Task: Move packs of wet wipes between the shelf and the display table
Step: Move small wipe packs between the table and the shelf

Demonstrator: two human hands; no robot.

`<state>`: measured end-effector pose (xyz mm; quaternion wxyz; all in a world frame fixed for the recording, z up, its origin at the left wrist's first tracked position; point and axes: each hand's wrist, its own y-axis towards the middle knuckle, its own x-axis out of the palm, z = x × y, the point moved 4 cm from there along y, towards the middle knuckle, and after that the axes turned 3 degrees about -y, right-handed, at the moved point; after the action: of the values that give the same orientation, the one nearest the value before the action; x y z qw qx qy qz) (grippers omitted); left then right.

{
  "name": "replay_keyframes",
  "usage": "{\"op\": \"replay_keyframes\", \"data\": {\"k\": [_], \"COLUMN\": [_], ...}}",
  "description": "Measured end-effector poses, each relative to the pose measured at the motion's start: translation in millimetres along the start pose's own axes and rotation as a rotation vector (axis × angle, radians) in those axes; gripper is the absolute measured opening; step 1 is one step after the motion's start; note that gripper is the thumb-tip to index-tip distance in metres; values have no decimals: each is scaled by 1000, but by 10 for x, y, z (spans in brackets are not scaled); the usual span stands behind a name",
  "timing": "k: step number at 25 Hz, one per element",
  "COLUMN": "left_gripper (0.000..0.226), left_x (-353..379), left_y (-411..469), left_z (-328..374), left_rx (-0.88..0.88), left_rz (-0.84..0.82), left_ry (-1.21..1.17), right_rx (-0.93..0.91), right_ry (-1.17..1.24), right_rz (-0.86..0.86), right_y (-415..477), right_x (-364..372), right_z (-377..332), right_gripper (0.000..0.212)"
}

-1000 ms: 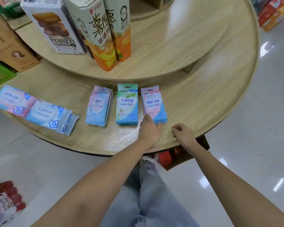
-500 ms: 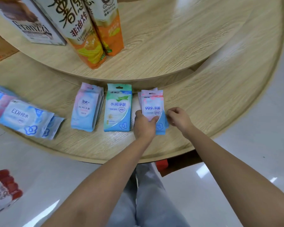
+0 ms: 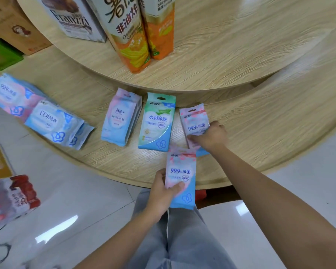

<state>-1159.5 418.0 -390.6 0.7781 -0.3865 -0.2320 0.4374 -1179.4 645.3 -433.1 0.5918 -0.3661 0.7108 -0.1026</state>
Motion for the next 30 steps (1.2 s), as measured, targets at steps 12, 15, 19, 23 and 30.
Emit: {"op": "replay_keyframes", "data": {"k": [12,15,19,23,30], "left_gripper": [35,35,32,35,37], "left_x": [-107,-109,-58,64,406], "left_y": [-128,-230,-440,-681,-1337], "left_z": [257,365,571,708,143], "left_rx": [-6,21,65,128,167], "left_rz": [-122,-184,-340,-586,-1015], "left_ry": [39,81,160,354,808], "right_rx": [116,99,173,321,689], "right_ry": [606,963,1191,1316,1690], "right_rz": [-174,-188,-66,187,660], "right_y": [-394,-902,-1806,-2664,-4356], "right_x": [-18,-240,-430,-236,737], "right_z": [382,641,912,1099,1365], "right_gripper": [54,55,41,35,33]}}
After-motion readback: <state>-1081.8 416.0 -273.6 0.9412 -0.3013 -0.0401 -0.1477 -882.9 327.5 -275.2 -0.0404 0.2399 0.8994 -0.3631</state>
